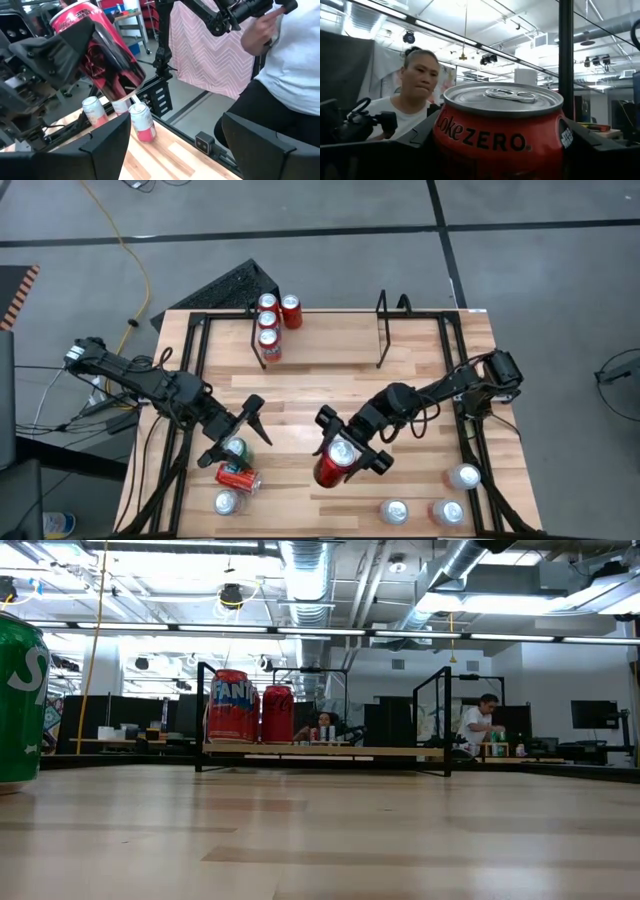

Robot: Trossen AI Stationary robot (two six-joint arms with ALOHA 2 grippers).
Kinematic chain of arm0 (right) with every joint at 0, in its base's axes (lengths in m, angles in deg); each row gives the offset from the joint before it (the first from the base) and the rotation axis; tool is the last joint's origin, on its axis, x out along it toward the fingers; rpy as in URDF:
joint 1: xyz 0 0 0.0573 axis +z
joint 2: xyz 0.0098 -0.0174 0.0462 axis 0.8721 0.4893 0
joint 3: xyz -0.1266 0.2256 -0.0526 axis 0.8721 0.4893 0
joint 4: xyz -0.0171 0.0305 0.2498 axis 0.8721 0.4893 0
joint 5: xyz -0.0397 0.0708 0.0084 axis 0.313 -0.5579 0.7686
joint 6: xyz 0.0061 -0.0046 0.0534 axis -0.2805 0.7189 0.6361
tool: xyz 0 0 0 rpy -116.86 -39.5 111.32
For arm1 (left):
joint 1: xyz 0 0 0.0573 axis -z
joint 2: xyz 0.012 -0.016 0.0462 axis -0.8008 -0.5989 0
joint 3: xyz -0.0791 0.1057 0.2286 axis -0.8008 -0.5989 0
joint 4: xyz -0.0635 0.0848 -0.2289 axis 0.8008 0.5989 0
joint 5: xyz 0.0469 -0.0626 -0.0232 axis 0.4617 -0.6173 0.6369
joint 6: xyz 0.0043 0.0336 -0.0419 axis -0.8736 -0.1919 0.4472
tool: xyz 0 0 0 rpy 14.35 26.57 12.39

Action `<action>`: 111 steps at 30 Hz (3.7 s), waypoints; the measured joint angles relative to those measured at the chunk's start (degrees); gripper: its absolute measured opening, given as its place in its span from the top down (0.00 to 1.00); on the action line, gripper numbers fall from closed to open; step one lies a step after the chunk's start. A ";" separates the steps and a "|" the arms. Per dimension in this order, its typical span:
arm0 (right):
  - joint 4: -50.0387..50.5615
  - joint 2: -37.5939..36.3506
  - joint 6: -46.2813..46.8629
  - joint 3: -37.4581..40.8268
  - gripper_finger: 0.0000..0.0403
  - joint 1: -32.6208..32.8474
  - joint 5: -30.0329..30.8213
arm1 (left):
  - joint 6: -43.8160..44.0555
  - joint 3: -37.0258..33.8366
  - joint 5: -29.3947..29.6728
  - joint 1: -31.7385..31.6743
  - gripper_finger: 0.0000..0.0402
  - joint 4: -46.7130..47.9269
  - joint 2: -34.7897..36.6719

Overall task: Place canned beverage on shelf
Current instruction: Put the red black soda can on the shelf and align with the other red black soda cans

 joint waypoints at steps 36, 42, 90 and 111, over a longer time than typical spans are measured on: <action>29.26 0.07 -6.50 0.02 0.33 0.94 50.55 | 5.19 -0.35 24.70 0.06 0.26 4.62 -3.61; 37.92 0.11 -7.25 0.02 0.33 1.50 67.92 | 2.59 -0.33 36.36 0.18 0.26 7.50 -3.63; 52.34 0.22 -16.91 0.02 0.33 2.24 70.56 | -9.16 3.43 28.50 -9.28 0.26 2.36 -15.67; 54.75 0.24 -17.74 0.04 0.33 3.58 70.03 | -7.70 3.48 19.30 -12.28 0.29 2.56 -20.46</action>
